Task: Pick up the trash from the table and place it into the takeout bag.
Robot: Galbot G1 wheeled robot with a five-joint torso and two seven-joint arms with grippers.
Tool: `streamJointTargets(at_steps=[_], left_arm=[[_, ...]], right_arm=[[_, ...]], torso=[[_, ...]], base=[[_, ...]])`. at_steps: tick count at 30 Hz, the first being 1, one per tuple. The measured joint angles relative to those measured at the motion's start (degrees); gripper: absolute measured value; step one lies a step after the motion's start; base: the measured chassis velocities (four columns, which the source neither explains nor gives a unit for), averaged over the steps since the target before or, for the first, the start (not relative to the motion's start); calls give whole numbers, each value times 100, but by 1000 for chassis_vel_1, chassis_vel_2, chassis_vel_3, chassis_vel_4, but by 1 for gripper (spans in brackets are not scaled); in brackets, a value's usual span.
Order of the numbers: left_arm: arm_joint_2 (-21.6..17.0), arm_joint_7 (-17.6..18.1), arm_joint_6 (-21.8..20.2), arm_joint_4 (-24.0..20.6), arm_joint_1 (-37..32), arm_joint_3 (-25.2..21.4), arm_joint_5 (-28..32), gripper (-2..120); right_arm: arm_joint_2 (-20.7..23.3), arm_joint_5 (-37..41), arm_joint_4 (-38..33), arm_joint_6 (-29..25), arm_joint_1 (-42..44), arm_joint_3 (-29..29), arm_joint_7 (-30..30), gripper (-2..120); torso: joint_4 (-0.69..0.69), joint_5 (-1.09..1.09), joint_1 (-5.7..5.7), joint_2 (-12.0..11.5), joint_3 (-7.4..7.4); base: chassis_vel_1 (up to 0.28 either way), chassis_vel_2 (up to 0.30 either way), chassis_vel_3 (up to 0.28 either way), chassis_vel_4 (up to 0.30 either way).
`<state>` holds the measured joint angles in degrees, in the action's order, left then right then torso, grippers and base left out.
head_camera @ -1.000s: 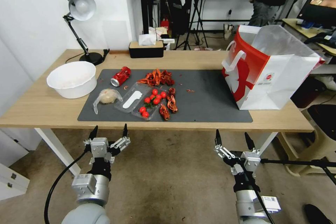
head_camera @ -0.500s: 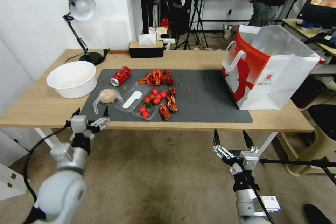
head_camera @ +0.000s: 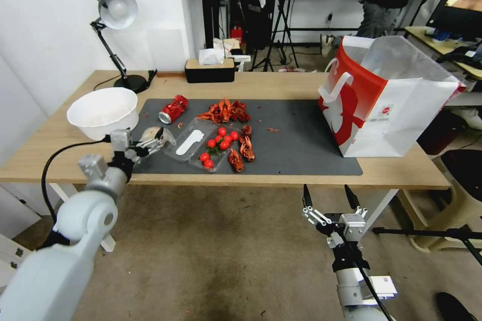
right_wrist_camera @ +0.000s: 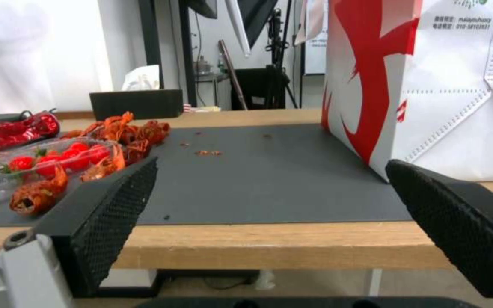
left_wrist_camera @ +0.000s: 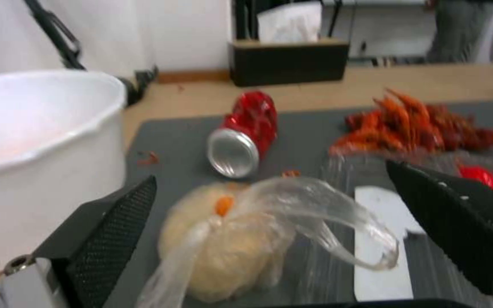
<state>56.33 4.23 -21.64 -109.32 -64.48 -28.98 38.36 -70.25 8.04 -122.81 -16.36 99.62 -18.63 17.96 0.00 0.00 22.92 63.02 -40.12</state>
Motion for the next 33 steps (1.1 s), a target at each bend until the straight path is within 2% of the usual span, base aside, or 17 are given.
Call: streamJointTargets(at_steps=[3, 14, 21, 25, 33], left_arm=[[-62, -167, -450, 222, 307, 144, 40, 100], [-85, -436, -468, 1026, 952, 541, -181, 100], [-3, -54, -502, 1218, 1141, 719, -202, 100], [33, 212, -687, 1284, 1186, 749, -214, 100], [12, 255, -844, 1272, 1141, 684, -208, 100]], right_arm=[[-7, 0, 39, 5, -5, -4, 0, 100], [-48, -31, 119, 22, -36, -5, 0, 100], [-74, -93, 140, 32, -47, 3, 3, 100], [-84, -104, 141, 33, -40, 4, 8, 100], [-96, -108, 134, 33, -43, 11, 10, 100]], torso=[[1, -1, -1, 0, 0], [1, 0, -1, 0, 1], [0, 0, -1, 0, 1], [0, 1, -1, 0, 1], [0, 0, 0, 0, 1]], base=[[0, 0, 0, 0], [0, 0, 0, 0], [0, 0, 0, 0], [0, 0, 0, 0], [0, 0, 0, 0]])
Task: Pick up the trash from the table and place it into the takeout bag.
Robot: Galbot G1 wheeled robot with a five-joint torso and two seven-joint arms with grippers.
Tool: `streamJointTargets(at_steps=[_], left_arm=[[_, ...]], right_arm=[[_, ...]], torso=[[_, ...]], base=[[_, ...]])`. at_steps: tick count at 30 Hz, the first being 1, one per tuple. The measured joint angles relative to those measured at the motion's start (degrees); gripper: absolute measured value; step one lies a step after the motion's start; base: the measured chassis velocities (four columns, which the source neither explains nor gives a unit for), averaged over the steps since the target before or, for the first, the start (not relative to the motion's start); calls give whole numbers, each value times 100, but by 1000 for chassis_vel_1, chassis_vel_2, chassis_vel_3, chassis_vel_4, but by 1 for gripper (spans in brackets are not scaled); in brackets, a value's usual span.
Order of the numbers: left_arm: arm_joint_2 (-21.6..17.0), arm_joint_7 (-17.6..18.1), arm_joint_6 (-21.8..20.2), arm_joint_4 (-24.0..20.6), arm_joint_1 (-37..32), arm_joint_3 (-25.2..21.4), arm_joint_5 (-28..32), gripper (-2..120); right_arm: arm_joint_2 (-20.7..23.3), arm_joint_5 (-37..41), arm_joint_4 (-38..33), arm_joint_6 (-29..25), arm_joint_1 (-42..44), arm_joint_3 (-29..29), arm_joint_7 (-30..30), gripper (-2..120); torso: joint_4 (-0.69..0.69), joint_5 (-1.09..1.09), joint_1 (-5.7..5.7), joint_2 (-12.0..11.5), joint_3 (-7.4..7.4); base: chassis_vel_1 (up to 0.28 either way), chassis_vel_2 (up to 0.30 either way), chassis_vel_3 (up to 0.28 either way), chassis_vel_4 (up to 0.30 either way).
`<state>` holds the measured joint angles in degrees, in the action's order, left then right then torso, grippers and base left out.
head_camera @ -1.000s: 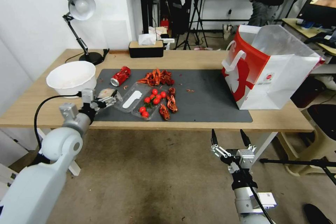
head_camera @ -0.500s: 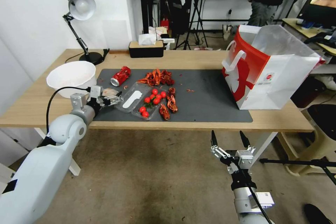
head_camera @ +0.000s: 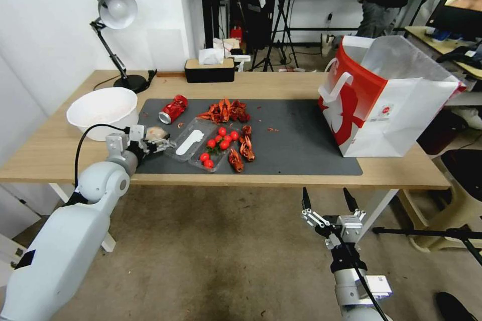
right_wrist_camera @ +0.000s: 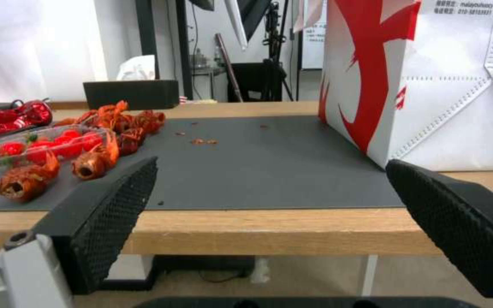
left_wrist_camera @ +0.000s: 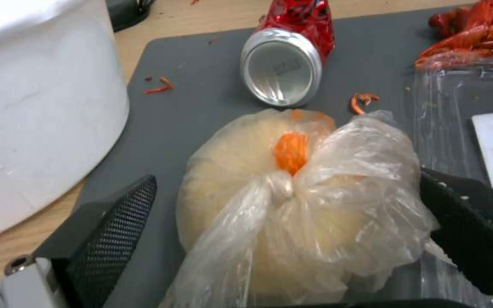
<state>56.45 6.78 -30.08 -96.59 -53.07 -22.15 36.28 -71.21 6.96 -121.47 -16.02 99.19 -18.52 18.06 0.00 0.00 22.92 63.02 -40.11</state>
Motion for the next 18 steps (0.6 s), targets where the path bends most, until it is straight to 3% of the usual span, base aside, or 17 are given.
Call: streamJointTargets(at_steps=[6, 18], left_arm=[[4, 41, -161, -44, -24, -24, 1, 100], [36, 125, -175, -71, -31, -33, 236, 61]], right_arm=[[0, 0, -7, 0, -12, 9, 4, 100], [11, 1, -13, 2, -17, 30, 11, 100]], torso=[[0, 0, 0, 0, 0], [0, 0, 0, 1, 0]], base=[[0, 0, 0, 0], [0, 0, 0, 0]])
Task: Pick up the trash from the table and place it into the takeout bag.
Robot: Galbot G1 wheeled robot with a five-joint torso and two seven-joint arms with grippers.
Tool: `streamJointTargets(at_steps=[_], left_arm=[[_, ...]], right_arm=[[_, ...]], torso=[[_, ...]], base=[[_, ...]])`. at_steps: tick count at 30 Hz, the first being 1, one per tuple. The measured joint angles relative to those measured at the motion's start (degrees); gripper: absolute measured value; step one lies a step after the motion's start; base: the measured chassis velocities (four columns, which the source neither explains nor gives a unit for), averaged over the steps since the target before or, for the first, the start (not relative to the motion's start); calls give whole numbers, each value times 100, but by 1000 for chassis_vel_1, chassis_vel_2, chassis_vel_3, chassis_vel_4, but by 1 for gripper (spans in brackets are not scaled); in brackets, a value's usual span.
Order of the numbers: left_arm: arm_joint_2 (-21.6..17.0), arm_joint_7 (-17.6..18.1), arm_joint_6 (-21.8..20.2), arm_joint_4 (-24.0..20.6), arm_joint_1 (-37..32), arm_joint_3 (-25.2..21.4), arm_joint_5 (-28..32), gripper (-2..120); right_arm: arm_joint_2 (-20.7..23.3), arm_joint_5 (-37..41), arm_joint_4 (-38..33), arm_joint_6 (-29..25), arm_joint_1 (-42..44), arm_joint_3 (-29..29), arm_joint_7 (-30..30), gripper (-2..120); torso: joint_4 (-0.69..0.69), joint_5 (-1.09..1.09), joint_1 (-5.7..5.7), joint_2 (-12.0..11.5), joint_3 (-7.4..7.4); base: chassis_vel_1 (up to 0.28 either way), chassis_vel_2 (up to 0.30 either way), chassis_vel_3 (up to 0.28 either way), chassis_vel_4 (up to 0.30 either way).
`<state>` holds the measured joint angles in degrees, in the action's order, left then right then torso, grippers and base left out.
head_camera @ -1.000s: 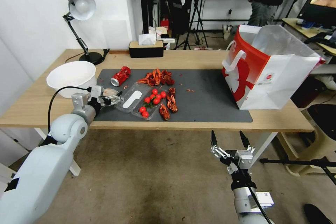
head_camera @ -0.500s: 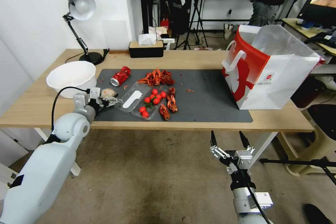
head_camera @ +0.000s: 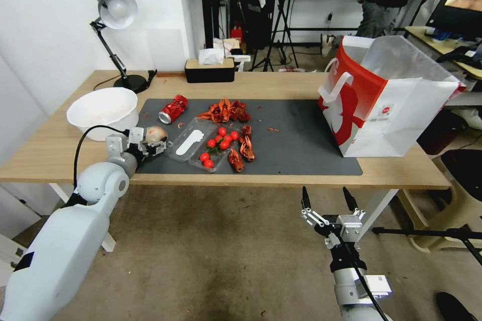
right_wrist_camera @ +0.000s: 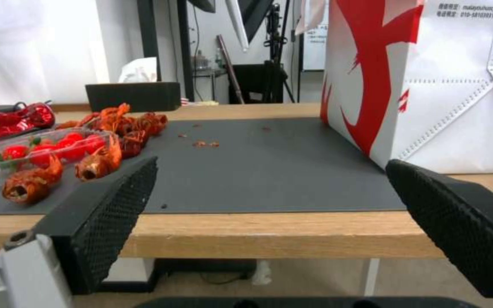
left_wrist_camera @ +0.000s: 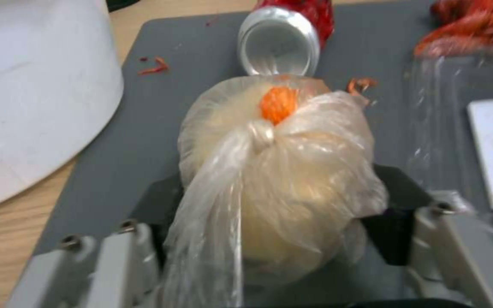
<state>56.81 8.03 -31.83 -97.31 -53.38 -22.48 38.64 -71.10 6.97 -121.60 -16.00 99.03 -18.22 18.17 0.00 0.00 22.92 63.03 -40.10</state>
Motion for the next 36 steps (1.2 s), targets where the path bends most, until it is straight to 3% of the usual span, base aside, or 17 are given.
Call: streamJointTargets(at_steps=[3, 7, 15, 24, 36], left_arm=[[-4, 4, 73, -18, -1, -12, 78, 54], [-39, -57, 551, -245, -76, -95, 424, 31], [-154, -230, 916, -704, -9, -61, 814, 9], [-169, -278, 918, -947, 323, 179, 1086, 7], [1, -455, 908, -833, 1383, 1051, 1554, 7]], right_arm=[[2, 1, 0, 2, -2, 3, 0, 100], [17, 4, -2, 11, -14, 14, 1, 100], [39, 5, -25, 28, -19, 11, 3, 100], [30, -4, -75, 30, 22, -8, 7, 100], [-85, -100, -131, 40, 56, -20, 9, 100]], torso=[[-1, 0, 0, 0, 0], [0, 0, 0, 0, 0], [0, 1, 0, 0, 0], [0, 1, 0, 0, 0], [0, 0, 0, -1, -1]], base=[[0, 0, 0, 0], [0, 0, 0, 0], [0, 0, 0, 0], [0, 0, 0, 0], [0, 0, 0, 0]])
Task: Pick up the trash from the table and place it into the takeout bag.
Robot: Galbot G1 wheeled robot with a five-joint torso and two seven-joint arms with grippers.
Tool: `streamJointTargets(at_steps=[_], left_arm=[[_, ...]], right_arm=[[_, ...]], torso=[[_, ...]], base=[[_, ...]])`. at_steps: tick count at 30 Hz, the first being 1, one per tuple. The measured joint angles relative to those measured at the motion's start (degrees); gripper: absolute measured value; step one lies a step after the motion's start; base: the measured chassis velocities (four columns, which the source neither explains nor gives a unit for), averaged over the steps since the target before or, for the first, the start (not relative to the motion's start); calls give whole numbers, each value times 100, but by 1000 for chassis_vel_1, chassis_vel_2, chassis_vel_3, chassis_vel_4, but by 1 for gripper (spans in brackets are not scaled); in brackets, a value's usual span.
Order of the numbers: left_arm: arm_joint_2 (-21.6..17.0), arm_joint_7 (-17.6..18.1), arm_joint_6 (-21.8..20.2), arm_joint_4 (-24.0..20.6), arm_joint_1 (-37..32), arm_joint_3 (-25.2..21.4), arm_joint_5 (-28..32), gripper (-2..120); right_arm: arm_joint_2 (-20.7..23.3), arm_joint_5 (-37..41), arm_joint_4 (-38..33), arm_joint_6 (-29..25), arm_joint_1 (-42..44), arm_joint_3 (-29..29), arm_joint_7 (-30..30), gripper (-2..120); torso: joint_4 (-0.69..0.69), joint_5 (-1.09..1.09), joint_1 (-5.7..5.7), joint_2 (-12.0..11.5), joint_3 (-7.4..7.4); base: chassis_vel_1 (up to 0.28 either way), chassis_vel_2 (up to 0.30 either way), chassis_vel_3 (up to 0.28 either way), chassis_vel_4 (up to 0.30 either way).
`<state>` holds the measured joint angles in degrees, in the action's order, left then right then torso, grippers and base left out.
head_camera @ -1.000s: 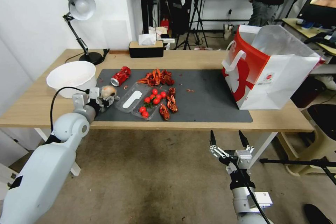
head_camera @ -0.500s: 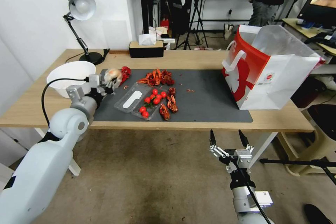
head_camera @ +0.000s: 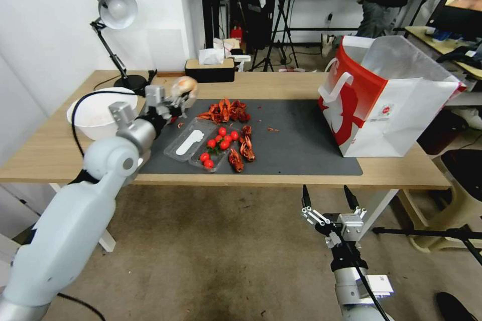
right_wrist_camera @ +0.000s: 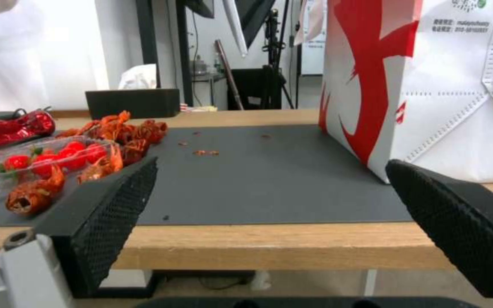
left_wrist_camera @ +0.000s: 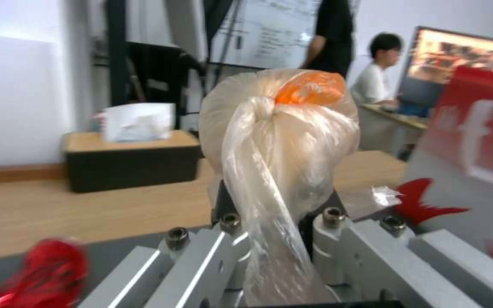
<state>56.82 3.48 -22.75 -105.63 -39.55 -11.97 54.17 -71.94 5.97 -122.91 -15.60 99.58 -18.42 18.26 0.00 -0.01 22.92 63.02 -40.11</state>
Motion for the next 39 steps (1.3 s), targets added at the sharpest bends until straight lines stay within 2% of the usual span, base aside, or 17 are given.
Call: streamJointTargets(at_steps=[3, 11, 13, 15, 16, 17, 18, 19, 20, 21, 22, 23, 25, 26, 30, 37, 39], left_arm=[[161, -58, -13, 59, 358, 357, 32, 7], [421, -71, -45, 204, 753, 779, 22, 6], [564, -226, 0, 394, 1027, 1094, 23, 6], [606, -332, 37, 470, 1125, 1195, 23, 6], [659, -561, 116, 579, 1248, 1304, 9, 6], [669, -607, 129, 598, 1269, 1320, 5, 6], [759, -1066, 223, 787, 1485, 1488, -52, 6], [759, -1066, 223, 787, 1485, 1488, -52, 6], [832, -1404, 307, 959, 1684, 1621, -96, 6], [852, -1489, 335, 1010, 1740, 1654, -115, 6], [926, -1783, 425, 1197, 1939, 1772, -235, 6], [926, -1783, 425, 1197, 1939, 1772, -235, 6], [1033, -2290, 577, 1500, 2284, 1951, -493, 6], [1033, -2290, 577, 1500, 2284, 1951, -493, 6], [1290, -2929, 857, 1994, 2877, 2302, -741, 6], [1682, -3457, 1211, 2615, 3467, 2698, -942, 6], [1734, -3511, 1241, 2691, 3517, 2745, -978, 6]], right_arm=[[-61, -51, -14, -9, 57, -4, 0, 100], [-94, -68, -48, -29, 111, -84, -1, 100], [-139, -70, -64, -31, 126, -116, -1, 100], [-163, -75, -65, -31, 132, -119, -2, 100], [-197, -88, -66, -33, 139, -120, -1, 100], [-204, -91, -67, -33, 142, -120, -1, 100], [-245, -115, -72, -36, 157, -121, -2, 100], [-245, -115, -72, -36, 157, -121, -2, 100], [-268, -131, -79, -39, 166, -122, -2, 100], [-272, -134, -80, -40, 168, -122, -2, 100], [-283, -143, -82, -45, 169, -123, -2, 100], [-283, -143, -82, -45, 169, -123, -2, 100], [-296, -147, -82, -59, 176, -133, -2, 100], [-296, -147, -82, -59, 176, -133, -2, 100], [-358, -155, -81, -92, 211, -167, -2, 100], [-408, -175, -74, -102, 210, -170, -2, 100], [-410, -176, -74, -104, 211, -170, -2, 100]], torso=[[0, 1, 0, 0, 0], [0, -1, 0, 0, 0], [1, 0, 0, 0, 0], [0, 0, 0, 0, 0], [1, 3, 0, 0, 0], [0, 2, 0, 0, 0], [1, 1, 0, 0, 0], [1, 1, 0, 0, 0], [-1, 1, 0, 0, 0], [-1, 2, 0, 0, 0], [-2, 3, 0, 0, 0], [-2, 3, 0, 0, 0], [2, 2, 0, 0, 0], [2, 2, 0, 0, 0], [0, 2, 0, 0, 0], [0, 2, 0, 1, 0], [0, 2, 0, 0, 0]], base=[[0, 0, 0, 0], [0, 0, 0, 0], [0, 0, 0, 0], [0, 0, 0, 0], [0, 0, 0, 0], [0, 0, 0, 0], [0, 0, 0, 0], [0, 0, 0, 0], [0, 0, 0, 0], [0, 0, 0, 0], [0, 0, 0, 0], [0, 0, 0, 0], [0, 0, 0, 0], [0, 0, 0, 0], [0, 0, 0, 0], [0, 0, 0, 0], [0, 0, 0, 0]])
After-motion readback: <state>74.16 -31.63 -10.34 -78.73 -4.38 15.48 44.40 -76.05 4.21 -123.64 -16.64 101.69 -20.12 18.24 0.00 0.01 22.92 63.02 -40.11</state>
